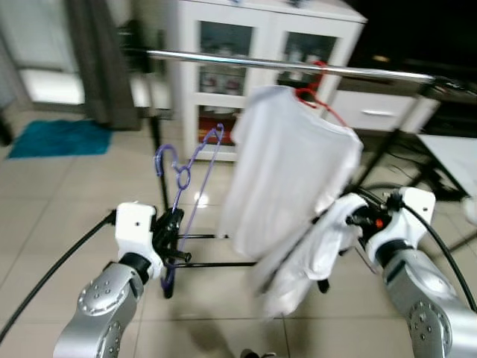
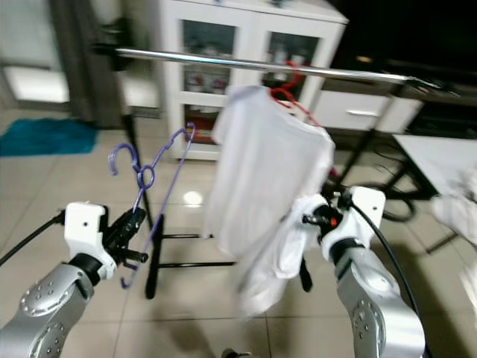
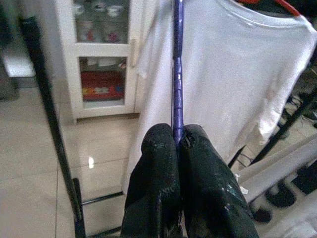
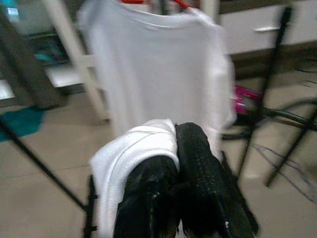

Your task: Hang hanger

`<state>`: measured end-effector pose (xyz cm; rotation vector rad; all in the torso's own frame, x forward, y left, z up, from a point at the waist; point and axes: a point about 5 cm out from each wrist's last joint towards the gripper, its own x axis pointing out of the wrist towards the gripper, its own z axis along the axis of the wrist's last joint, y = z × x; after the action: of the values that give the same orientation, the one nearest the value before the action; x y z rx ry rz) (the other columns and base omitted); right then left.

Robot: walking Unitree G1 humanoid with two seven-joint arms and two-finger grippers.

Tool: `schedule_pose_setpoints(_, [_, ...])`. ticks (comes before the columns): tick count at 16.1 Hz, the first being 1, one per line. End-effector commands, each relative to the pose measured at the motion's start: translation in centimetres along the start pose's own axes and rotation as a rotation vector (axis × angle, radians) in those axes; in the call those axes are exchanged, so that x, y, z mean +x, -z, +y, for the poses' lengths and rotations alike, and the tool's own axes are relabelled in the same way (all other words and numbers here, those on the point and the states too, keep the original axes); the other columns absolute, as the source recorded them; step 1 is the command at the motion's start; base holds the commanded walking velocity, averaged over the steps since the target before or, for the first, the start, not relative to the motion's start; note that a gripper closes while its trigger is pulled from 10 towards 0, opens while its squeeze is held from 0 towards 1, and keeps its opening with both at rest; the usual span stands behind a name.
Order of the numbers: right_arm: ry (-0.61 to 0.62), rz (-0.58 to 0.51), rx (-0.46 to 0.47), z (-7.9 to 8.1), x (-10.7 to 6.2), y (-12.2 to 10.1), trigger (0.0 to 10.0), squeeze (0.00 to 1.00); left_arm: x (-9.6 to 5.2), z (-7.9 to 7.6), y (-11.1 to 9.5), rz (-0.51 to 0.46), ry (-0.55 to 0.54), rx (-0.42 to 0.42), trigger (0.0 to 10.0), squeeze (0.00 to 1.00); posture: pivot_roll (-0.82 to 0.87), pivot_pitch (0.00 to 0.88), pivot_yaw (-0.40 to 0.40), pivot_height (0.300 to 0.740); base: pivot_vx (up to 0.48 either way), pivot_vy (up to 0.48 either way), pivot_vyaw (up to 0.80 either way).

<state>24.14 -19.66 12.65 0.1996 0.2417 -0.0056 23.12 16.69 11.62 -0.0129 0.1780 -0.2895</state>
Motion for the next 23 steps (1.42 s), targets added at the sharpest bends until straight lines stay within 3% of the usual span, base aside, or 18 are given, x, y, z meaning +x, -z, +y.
schedule_pose_setpoints(1, [0.068, -0.025, -0.007, -1.2, -0.7, -0.4, 10.0, 0.0, 0.4, -0.6, -0.2, 0.026, 0.045, -0.051, 10.0, 0.0, 0.0, 0.011, -0.07, 0.74, 0.0, 0.0, -0.8])
schedule_pose_setpoints(3, [0.113, -0.005, -0.002, -1.5, -1.2, 0.1, 10.0, 0.0, 0.1, -0.8, -0.2, 0.085, 0.126, -0.128, 10.0, 0.0, -0.01, 0.012, -0.042, 0.74, 0.0, 0.0, -0.8])
schedule_pose_setpoints(7, [0.166, 0.015, 0.008, -1.8, -2.0, 0.5, 10.0, 0.0, 0.7, 0.0, 0.0, 0.083, 0.09, 0.001, 10.0, 0.0, -0.03, 0.009, -0.001, 0.74, 0.0, 0.0, -0.8])
schedule_pose_setpoints(9, [0.155, -0.001, -0.015, -1.4, -2.1, -0.1, 10.0, 0.0, 1.5, 1.8, -1.4, -0.048, -0.111, -0.054, 10.0, 0.0, -0.03, 0.007, 0.01, 0.74, 0.0, 0.0, -0.8])
schedule_pose_setpoints(11, [0.139, -0.009, -0.031, -1.0, -1.9, -0.6, 10.0, 0.0, 1.6, 2.3, -1.9, -0.108, -0.176, -0.019, 10.0, 0.0, -0.02, 0.0, 0.01, 0.74, 0.0, 0.0, -0.8])
schedule_pose_setpoints(13, [0.137, -0.015, -0.039, -0.7, -1.6, -0.9, 10.0, 0.0, 1.6, 1.9, -1.1, -0.053, -0.122, -0.076, 10.0, 0.0, -0.03, 0.0, 0.012, 0.74, 0.0, 0.0, -0.8])
schedule_pose_setpoints(14, [0.135, -0.015, -0.047, -0.6, -1.5, -1.0, 10.0, 0.0, 1.7, 1.9, -0.9, -0.032, -0.123, -0.062, 10.0, 0.0, -0.03, 0.0, 0.01, 0.74, 0.0, 0.0, -0.8])
schedule_pose_setpoints(15, [0.117, -0.026, -0.063, -0.4, -1.2, -1.5, 10.0, 0.0, 1.6, 1.2, -0.7, -0.014, -0.002, -0.072, 10.0, 0.0, -0.04, 0.0, 0.0, 0.74, 0.0, 0.0, -0.8])
schedule_pose_setpoints(19, [0.038, -0.028, -0.125, 0.6, -0.4, -2.2, 10.0, 0.0, 0.7, 0.5, 0.3, 0.052, 0.054, 0.072, 10.0, 0.0, -0.01, 0.0, -0.085, 0.74, 0.0, 0.0, -0.8])
schedule_pose_setpoints(21, [-0.028, 0.004, -0.166, 1.7, 0.0, -2.2, 10.0, 0.0, -0.1, 0.1, -0.1, 0.045, 0.063, 0.056, 10.0, 0.0, 0.0, 0.0, -0.104, 0.74, 0.0, 0.0, -0.8])
schedule_pose_setpoints(23, [-0.034, -0.042, -0.114, 2.1, -0.3, -2.6, 10.0, 0.0, -0.6, 0.0, 0.3, 0.054, 0.031, -0.014, 10.0, 0.0, -0.02, 0.005, -0.102, 0.74, 0.0, 0.0, -0.8])
